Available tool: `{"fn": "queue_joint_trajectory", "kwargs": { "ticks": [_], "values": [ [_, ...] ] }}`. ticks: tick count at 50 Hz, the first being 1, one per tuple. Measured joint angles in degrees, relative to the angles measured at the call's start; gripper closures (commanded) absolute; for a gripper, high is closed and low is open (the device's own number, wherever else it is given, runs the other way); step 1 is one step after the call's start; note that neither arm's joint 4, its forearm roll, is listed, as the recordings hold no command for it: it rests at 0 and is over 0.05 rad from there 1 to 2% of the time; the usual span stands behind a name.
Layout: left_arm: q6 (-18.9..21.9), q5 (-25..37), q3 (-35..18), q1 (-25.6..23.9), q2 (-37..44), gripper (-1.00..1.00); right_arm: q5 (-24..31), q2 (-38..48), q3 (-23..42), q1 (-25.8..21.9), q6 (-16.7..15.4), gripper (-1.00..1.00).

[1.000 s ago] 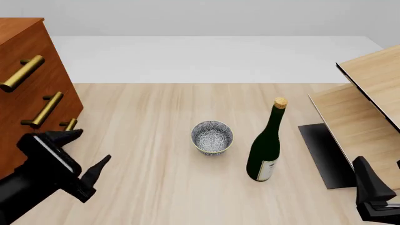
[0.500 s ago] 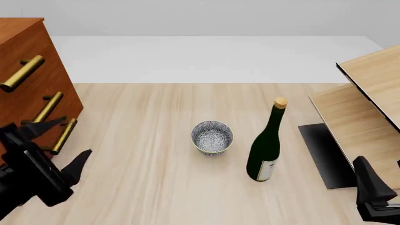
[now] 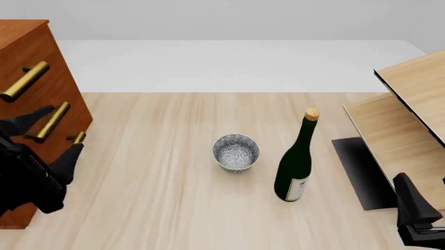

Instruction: Close the bottom drawer of the cabinet and open the top drawer.

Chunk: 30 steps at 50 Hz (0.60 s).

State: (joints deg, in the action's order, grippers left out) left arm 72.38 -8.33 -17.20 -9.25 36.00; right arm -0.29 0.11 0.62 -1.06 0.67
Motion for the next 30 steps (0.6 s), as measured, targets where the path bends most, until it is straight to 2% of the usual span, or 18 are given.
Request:
{"fn": "queue_joint_trajectory", "kwargs": {
  "ticks": [12,30],
  "values": [
    [3.9,-5.2,-0.7,3.6,2.0,-1.0,-0.1,0.0,0.1,0.1,0.0,-1.0],
    [6.8,-12.1,-2.0,7.0,7.4,-1.0,-0.2,0.0,0.2,0.2,0.0,-1.0]
  ]
}}
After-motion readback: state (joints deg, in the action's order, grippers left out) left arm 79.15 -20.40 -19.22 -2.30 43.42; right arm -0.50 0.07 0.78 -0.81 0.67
